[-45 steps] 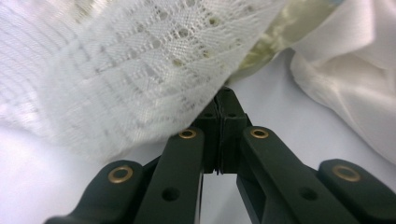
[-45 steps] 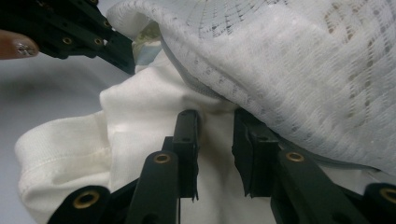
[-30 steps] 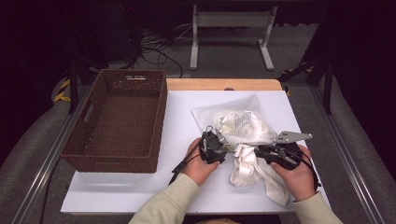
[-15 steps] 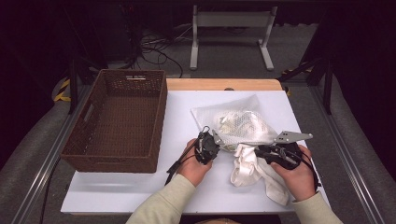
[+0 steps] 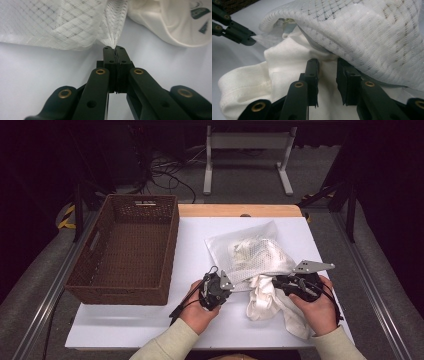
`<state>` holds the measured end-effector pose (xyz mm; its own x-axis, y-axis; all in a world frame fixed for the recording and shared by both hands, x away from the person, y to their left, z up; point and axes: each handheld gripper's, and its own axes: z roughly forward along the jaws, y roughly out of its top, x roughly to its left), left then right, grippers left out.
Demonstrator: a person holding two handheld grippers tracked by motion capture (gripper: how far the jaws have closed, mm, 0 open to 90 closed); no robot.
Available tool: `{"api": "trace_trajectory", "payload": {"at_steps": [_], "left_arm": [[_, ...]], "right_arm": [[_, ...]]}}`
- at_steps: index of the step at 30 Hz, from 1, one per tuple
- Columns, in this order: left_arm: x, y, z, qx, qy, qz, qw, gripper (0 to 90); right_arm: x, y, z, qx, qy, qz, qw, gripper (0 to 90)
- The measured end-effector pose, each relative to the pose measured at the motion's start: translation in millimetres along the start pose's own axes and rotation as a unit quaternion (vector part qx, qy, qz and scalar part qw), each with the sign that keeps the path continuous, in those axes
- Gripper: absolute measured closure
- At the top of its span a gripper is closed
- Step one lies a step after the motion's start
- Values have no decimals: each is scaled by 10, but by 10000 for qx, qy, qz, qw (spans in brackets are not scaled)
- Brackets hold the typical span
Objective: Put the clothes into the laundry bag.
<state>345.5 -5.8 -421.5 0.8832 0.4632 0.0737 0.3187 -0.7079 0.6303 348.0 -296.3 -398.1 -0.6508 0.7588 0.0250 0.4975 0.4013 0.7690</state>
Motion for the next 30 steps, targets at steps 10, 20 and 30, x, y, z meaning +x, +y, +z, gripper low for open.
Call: {"api": "trace_trajectory", "payload": {"at_steps": [10, 20, 30], "left_arm": [[-195, -142, -149, -1, -352, 116, 9993, 897], [-226, -248, -275, -37, -418, 17, 9991, 897], [-190, -354, -373, -118, -470, -109, 9988, 897]], "right_arm": [[51, 22, 80, -60, -57, -31, 10000, 723], [62, 146, 269, -183, -173, -8, 9997, 755], [79, 185, 338, -220, -151, 38, 9996, 698]]}}
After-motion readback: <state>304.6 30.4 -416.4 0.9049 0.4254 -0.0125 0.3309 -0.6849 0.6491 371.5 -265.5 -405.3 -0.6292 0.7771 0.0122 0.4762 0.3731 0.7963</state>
